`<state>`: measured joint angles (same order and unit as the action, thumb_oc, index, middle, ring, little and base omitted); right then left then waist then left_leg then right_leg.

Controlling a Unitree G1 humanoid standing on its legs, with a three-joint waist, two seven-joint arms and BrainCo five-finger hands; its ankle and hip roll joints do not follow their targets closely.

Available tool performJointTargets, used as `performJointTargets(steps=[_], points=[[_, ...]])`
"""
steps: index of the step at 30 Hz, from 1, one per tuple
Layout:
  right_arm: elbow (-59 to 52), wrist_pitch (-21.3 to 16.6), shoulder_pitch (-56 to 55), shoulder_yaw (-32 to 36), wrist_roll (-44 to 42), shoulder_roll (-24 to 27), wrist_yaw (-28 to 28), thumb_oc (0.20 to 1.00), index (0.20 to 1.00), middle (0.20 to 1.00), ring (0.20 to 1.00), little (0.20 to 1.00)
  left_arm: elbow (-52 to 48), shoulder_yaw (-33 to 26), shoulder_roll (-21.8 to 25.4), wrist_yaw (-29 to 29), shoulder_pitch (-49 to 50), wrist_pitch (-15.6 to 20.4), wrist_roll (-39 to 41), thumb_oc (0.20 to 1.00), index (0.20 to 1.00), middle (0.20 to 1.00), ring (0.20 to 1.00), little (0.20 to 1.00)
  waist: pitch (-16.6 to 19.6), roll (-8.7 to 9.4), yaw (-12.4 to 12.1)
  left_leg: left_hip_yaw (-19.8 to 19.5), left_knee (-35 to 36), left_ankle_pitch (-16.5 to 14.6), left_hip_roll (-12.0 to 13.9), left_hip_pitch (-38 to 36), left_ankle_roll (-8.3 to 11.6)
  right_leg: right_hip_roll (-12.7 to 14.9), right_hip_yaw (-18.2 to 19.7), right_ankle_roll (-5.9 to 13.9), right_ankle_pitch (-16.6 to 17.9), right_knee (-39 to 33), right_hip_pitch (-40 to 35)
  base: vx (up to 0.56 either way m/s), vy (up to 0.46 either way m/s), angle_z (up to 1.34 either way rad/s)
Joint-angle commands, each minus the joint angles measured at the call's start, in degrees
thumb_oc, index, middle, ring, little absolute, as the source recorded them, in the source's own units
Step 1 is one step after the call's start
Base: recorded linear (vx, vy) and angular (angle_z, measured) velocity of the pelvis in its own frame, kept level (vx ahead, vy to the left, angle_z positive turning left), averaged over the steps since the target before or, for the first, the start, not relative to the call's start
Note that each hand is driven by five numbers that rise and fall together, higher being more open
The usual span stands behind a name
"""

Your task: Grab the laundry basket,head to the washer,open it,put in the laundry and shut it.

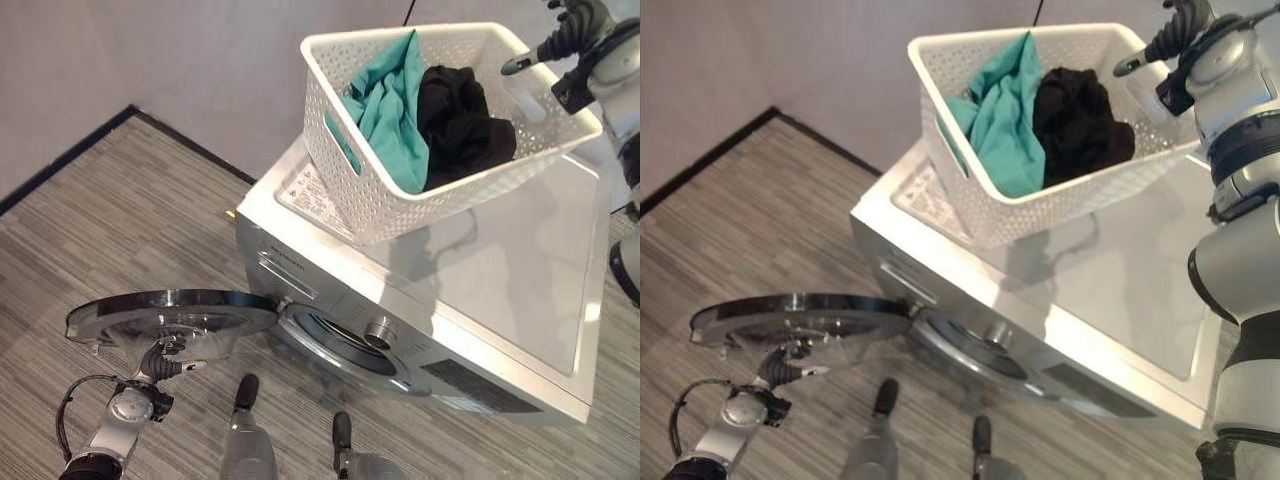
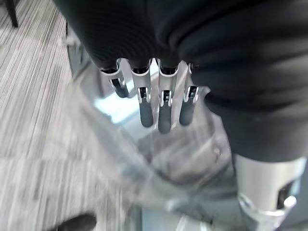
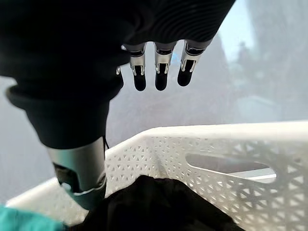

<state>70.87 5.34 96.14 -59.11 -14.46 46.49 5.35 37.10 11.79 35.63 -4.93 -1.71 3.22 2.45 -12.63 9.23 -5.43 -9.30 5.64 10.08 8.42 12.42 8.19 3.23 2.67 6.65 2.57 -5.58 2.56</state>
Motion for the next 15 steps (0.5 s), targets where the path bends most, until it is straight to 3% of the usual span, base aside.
performJointTargets(steps=[1, 15], points=[[0.86, -1.14, 7.48, -3.26, 2.86, 3.39, -0.48, 1.000, 1.000, 1.000, 1.000, 1.000, -0.45, 2.18, 1.85, 0.66, -2.56, 2.46, 2.45, 1.000, 1.000, 1.000, 1.000, 1.000, 0.34, 0.84, -0.88, -1.26, -0.74, -6.62, 0.83, -1.28, -2.79, 4.98, 0.11, 0.79, -2.98, 0.58, -0.65, 0.01, -0.042, 0.18], [-1.81, -0.86, 5.61, -3.72, 2.73, 2.69, 0.33, 1.000, 1.000, 1.000, 1.000, 1.000, 0.37, 2.73, 1.73, 0.07, -3.54, 2.39, 4.17, 1.000, 1.000, 1.000, 1.000, 1.000, -1.57, 1.55, -2.37, -2.98, -0.65, -6.47, 1.37, 0.61, -2.41, 4.35, -2.01, 0.57, -3.34, 0.70, 0.06, 0.02, -0.020, 0.04]])
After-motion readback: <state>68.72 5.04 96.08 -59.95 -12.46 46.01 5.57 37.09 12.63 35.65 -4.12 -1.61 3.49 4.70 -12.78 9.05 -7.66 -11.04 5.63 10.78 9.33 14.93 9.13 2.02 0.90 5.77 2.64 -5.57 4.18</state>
